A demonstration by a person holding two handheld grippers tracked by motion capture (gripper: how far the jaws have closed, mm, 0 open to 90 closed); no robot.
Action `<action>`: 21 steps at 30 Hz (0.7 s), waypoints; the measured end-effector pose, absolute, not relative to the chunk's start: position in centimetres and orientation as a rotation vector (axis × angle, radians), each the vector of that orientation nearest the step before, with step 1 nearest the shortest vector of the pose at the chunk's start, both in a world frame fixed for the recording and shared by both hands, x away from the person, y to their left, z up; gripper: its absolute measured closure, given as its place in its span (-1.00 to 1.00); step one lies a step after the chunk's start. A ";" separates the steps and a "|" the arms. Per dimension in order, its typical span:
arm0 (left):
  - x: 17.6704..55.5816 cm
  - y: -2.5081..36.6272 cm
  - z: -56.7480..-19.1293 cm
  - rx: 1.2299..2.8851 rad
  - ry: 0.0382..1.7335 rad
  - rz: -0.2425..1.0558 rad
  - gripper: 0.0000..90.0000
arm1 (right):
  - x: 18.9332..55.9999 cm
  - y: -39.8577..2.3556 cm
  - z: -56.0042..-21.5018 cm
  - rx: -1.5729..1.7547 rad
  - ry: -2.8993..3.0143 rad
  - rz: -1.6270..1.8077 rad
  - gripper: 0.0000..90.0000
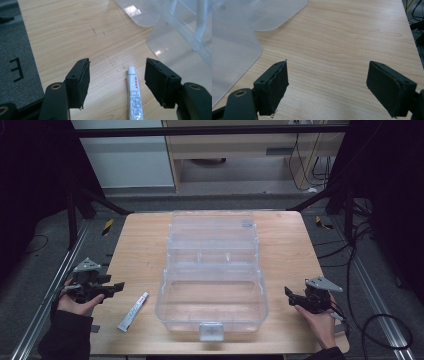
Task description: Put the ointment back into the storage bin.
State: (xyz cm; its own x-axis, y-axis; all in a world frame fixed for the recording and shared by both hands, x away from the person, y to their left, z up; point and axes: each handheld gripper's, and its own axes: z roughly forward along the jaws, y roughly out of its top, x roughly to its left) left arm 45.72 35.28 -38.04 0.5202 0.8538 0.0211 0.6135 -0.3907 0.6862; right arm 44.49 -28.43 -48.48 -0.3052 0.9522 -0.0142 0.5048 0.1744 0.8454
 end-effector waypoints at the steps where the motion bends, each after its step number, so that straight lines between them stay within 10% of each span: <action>1: 45.7 35.1 -38.0 2.148 1.185 0.488 -0.18 | 44.4 -28.4 -48.5 1.376 1.898 1.028 -0.61; 21: 46.1 32.5 -39.0 2.375 1.173 0.366 -0.15 | 44.3 -27.9 -48.9 1.353 1.953 1.010 -0.59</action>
State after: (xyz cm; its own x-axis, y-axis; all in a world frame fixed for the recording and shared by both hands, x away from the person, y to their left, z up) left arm 46.10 32.54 -38.98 0.6002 0.7992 0.0326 0.6756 -0.5284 0.5141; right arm 44.31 -27.95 -48.89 -0.3400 0.9402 -0.0230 0.5245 0.2099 0.8251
